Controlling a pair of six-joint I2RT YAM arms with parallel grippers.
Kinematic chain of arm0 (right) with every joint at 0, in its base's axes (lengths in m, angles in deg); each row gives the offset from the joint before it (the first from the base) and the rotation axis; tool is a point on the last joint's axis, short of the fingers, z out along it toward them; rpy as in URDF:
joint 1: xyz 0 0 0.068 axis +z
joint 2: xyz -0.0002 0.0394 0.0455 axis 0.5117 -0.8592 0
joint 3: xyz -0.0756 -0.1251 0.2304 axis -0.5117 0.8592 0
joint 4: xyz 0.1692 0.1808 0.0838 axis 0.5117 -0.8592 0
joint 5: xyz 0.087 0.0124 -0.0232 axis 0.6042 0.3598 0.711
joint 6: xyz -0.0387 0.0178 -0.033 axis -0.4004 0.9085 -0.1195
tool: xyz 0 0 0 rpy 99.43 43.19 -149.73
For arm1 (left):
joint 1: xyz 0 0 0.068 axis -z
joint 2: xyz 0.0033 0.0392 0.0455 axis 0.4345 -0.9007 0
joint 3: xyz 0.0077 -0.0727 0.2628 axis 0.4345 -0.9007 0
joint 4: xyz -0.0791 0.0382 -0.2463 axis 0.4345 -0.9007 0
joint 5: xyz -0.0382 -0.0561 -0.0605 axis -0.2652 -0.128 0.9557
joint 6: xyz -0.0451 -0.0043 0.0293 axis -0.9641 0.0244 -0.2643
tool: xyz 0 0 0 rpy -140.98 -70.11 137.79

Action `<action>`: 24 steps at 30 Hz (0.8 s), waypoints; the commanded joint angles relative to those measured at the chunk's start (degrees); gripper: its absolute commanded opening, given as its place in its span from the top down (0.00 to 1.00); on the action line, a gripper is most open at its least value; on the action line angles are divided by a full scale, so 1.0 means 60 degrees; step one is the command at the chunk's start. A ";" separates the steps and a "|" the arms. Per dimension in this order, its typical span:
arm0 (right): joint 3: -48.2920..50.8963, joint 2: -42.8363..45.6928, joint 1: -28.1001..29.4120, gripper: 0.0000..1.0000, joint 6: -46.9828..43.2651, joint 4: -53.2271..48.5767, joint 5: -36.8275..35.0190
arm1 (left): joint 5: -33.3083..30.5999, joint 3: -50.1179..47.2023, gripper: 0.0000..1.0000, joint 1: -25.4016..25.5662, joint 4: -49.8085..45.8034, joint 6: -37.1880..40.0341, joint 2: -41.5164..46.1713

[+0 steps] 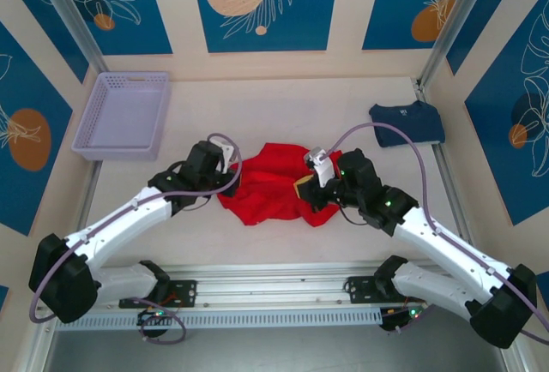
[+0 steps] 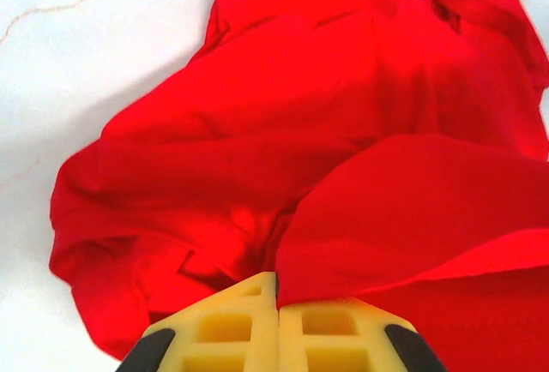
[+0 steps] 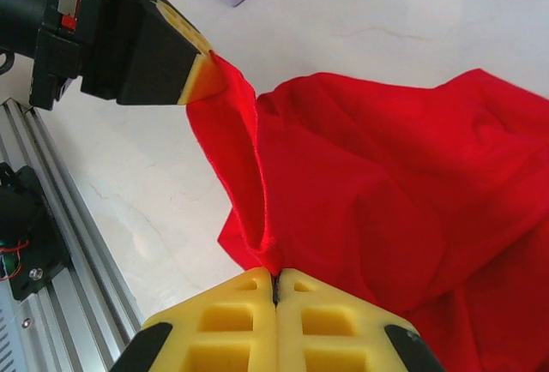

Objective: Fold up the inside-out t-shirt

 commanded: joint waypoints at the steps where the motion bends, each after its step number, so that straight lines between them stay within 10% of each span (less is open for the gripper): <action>1: -0.0002 -0.0239 0.0004 1.00 0.0143 -0.0001 0.0388 | -0.0374 -0.0345 1.00 -0.0112 -0.0207 0.0041 0.0299; 12: -0.0097 -0.0981 0.0143 1.00 0.0007 -0.0115 0.0551 | -0.0193 -0.1031 1.00 -0.0113 0.0173 0.0205 0.0158; 19: 0.0651 -0.0705 0.0469 1.00 0.1557 -0.1294 0.0630 | 0.3134 -0.2669 1.00 0.0515 0.1597 -0.0507 0.0305; 24: 0.1991 -0.0503 0.1080 0.91 0.3424 -0.1561 0.0452 | 0.3342 -0.3285 0.96 0.1448 0.1653 -0.0796 0.0065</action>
